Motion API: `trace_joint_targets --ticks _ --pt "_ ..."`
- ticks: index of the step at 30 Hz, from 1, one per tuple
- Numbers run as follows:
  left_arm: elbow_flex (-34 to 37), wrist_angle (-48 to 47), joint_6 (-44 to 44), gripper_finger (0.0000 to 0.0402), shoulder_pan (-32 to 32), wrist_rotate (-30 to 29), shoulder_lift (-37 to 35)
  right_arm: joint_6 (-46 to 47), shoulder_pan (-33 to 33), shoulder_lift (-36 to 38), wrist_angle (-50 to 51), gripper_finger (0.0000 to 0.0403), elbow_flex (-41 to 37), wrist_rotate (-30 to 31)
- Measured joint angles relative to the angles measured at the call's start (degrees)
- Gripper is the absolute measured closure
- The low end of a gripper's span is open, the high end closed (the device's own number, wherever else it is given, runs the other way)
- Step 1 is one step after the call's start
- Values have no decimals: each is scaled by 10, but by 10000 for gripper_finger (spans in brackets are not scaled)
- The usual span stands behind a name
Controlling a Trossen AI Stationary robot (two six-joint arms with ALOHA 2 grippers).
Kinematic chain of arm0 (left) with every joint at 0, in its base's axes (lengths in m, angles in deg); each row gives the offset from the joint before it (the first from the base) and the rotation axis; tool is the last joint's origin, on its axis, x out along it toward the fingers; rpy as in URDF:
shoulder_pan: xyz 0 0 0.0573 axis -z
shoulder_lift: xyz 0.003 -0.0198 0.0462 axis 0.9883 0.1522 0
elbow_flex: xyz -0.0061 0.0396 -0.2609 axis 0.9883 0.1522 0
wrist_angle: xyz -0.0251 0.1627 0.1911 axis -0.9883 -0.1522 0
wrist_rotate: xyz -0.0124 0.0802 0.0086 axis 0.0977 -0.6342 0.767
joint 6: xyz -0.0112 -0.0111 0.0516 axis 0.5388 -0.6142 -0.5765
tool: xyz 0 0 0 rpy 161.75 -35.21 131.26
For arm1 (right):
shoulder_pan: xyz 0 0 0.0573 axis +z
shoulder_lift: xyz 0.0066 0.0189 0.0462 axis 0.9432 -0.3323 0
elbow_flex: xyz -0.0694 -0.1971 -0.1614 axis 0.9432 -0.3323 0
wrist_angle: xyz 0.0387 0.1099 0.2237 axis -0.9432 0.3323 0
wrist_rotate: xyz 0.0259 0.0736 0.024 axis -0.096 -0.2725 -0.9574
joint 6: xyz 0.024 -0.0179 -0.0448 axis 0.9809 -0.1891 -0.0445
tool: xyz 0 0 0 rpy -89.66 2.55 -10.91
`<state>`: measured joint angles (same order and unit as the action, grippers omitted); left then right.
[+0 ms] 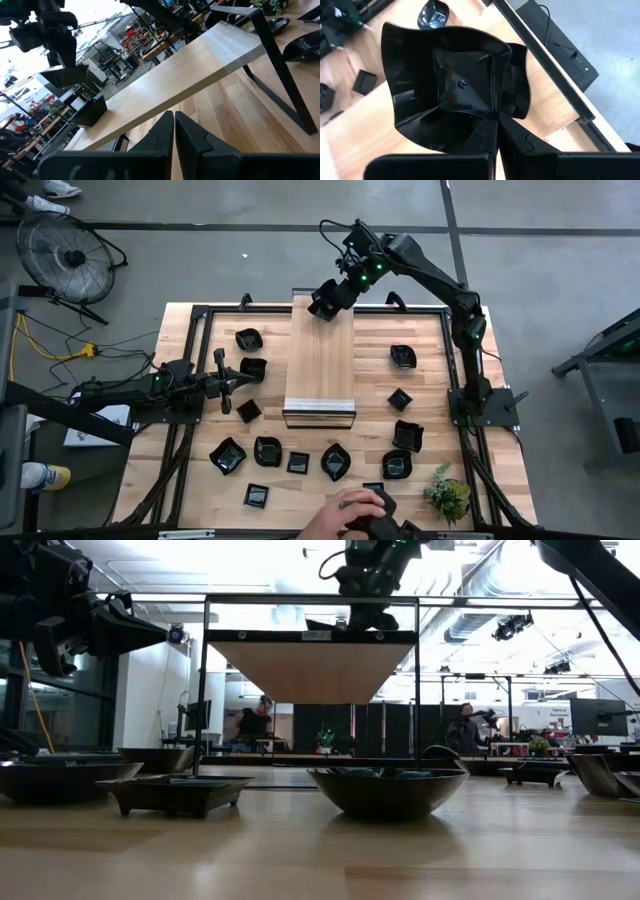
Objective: Pick & Place Mini shaped plates
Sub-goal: Stack the distorted square plate on top of the distorted square plate on the shelf
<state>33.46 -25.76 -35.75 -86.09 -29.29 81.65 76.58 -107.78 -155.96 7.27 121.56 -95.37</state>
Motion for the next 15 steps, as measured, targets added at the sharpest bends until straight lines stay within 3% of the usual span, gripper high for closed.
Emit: trace_joint_targets --ticks 15 --pt "0 0 0 389 0 0 0 -100 -1 0 -74 401 -72 12"
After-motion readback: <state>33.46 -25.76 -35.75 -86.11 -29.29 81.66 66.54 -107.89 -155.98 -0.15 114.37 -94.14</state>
